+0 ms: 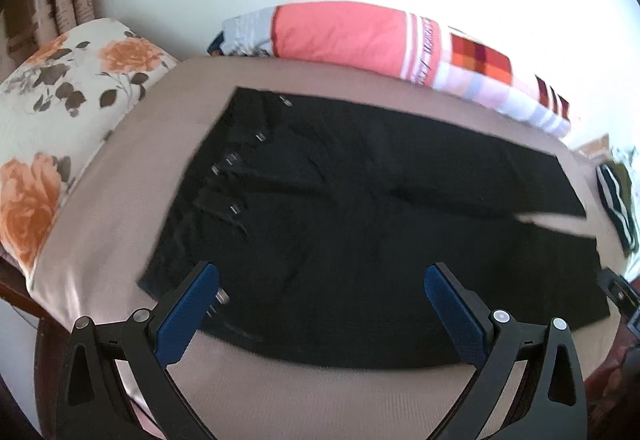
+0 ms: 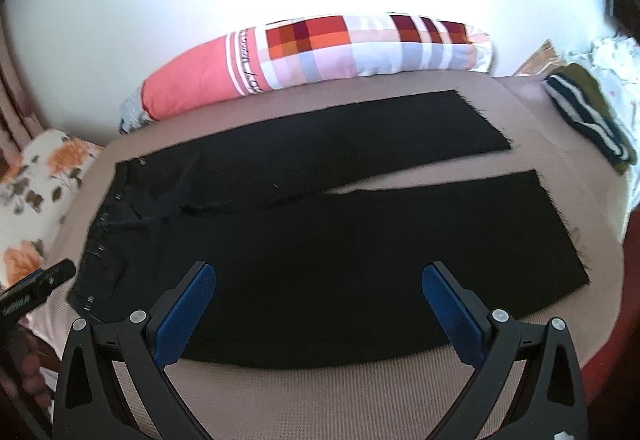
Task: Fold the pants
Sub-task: 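Grasp the jeans waistband with the left gripper while the right gripper grasps the leg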
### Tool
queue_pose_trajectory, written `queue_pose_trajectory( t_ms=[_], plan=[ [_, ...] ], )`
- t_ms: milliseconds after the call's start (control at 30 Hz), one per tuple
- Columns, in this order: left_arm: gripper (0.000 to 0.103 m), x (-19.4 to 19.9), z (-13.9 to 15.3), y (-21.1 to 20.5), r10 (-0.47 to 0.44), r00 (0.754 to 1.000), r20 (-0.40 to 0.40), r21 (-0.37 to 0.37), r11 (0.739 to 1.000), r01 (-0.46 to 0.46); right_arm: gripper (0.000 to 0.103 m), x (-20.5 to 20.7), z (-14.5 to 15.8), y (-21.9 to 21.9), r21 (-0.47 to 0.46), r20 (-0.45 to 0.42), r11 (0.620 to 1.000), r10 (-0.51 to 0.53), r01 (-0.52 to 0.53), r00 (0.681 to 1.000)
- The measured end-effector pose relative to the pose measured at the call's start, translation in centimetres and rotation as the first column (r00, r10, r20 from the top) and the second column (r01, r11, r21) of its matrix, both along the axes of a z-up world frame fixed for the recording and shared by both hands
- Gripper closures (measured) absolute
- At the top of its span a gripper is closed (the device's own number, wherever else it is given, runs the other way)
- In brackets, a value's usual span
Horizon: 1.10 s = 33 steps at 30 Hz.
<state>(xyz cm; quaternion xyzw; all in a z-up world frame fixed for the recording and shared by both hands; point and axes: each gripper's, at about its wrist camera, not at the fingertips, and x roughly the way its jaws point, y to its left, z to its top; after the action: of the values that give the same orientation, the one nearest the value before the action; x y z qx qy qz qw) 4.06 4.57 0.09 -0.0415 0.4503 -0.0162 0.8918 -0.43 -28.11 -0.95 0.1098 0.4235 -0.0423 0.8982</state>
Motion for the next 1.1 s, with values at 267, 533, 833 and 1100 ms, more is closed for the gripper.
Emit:
queue_pose_trajectory(
  t_ms=[267, 533, 833, 1100],
  plan=[
    [0.025, 9.3, 1.0, 7.2, 0.051, 0.998, -0.021, -0.069, 0.996, -0.052, 0.0, 4.5, 1.5, -0.3, 0.024, 0.068, 0.996, 0.081, -0.083, 0.994],
    [0.043, 20.4, -3.2, 14.4, 0.008, 0.99, -0.14, -0.358, 0.932, -0.058, 0.0, 10.2, 1.0, 0.3, 0.279, 0.082, 0.952, 0.105, -0.124, 0.991],
    [0.048, 29.2, -9.9, 18.0, -0.024, 0.966, -0.257, -0.498, 0.86, -0.111, 0.0, 16.0, -2.2, 2.7, 0.296, -0.006, 0.949, 0.118, -0.111, 0.993],
    [0.075, 33.0, -12.0, 17.3, -0.142, 0.954, -0.266, -0.577, 0.816, -0.04, 0.0, 20.7, -4.9, 5.1, 0.265, -0.075, 0.956, 0.151, -0.126, 0.986]
  ],
)
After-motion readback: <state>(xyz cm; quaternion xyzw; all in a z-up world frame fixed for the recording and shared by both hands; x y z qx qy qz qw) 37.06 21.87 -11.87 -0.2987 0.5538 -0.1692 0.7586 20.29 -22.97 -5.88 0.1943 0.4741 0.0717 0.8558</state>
